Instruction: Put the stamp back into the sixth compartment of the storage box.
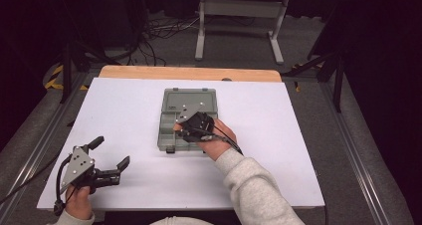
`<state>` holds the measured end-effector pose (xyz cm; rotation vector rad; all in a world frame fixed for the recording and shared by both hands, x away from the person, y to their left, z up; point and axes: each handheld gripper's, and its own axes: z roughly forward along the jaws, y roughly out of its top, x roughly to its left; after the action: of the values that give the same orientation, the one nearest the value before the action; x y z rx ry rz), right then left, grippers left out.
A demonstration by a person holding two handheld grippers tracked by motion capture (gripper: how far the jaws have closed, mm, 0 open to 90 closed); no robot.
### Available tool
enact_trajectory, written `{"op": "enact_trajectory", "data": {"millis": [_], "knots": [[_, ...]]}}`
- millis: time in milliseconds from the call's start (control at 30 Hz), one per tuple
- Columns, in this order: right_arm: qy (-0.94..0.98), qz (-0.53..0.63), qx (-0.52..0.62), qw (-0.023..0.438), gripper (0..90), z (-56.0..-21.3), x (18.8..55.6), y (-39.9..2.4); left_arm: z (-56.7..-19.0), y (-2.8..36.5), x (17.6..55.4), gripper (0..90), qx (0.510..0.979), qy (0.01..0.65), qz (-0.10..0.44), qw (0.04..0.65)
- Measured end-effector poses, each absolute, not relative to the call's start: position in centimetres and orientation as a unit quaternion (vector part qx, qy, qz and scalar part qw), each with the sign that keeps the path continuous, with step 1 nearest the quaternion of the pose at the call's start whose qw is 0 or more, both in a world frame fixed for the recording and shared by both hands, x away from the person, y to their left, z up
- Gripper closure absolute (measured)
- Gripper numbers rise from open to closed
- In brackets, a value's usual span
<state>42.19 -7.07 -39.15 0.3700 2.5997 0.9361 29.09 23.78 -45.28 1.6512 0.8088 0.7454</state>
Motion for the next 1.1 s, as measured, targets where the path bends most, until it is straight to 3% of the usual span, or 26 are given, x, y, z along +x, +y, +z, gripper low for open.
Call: {"op": "enact_trajectory", "data": {"millis": [1100], "knots": [[0.929,0.301,0.152,0.152,66.1,-40.9,44.0,-6.4,-45.3,23.9,29.1,0.3,0.696,0.341,0.312,0.549]]}}
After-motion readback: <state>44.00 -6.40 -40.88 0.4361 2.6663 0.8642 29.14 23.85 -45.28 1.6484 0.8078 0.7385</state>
